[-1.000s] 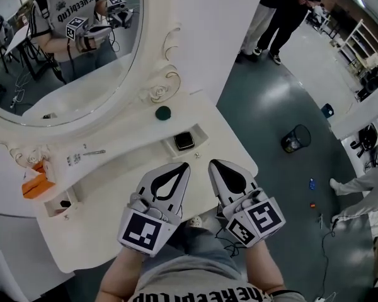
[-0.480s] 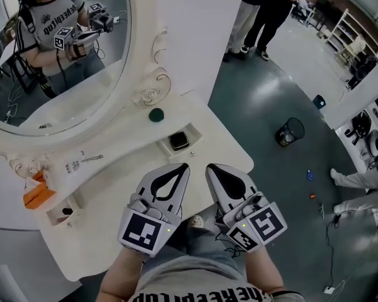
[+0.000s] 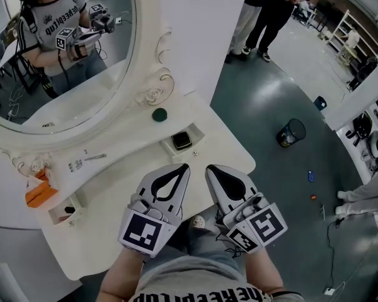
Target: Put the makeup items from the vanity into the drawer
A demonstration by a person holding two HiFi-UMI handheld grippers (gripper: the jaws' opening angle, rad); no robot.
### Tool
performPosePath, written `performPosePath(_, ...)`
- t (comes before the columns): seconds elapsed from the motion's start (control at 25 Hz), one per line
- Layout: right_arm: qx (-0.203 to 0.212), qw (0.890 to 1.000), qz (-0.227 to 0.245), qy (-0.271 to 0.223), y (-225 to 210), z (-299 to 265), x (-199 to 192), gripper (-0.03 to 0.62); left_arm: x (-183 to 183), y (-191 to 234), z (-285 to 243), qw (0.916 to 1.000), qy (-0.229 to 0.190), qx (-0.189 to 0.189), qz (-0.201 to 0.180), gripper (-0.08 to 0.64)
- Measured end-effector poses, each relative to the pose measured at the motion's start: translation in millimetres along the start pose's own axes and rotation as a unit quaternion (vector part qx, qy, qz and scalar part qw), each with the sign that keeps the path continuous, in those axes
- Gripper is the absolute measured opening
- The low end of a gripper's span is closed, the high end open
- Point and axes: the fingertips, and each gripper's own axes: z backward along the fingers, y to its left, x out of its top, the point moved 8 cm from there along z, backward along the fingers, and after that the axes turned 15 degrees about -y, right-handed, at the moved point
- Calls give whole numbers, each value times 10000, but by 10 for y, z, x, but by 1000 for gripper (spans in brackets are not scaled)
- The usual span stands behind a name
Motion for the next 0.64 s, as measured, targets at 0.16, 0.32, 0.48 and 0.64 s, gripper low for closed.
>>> performPosePath(0.16, 18, 10000, 7, 6, 11, 4, -1, 11, 4, -11, 6, 10000, -9, 9, -11, 14)
performPosePath(0.32, 36, 10000, 17, 2, 13, 11, 0, 11, 3, -17, 14, 10000, -18, 21, -30, 14)
performPosePath(0.48, 47, 10000, 18, -1, 12, 13, 11, 11, 8, -31, 9, 10000, -17, 21, -20, 14)
performPosePath(0.64, 64, 10000, 25, -21, 17, 14, 37, 11, 21, -47, 6, 10000, -19, 14, -27, 14)
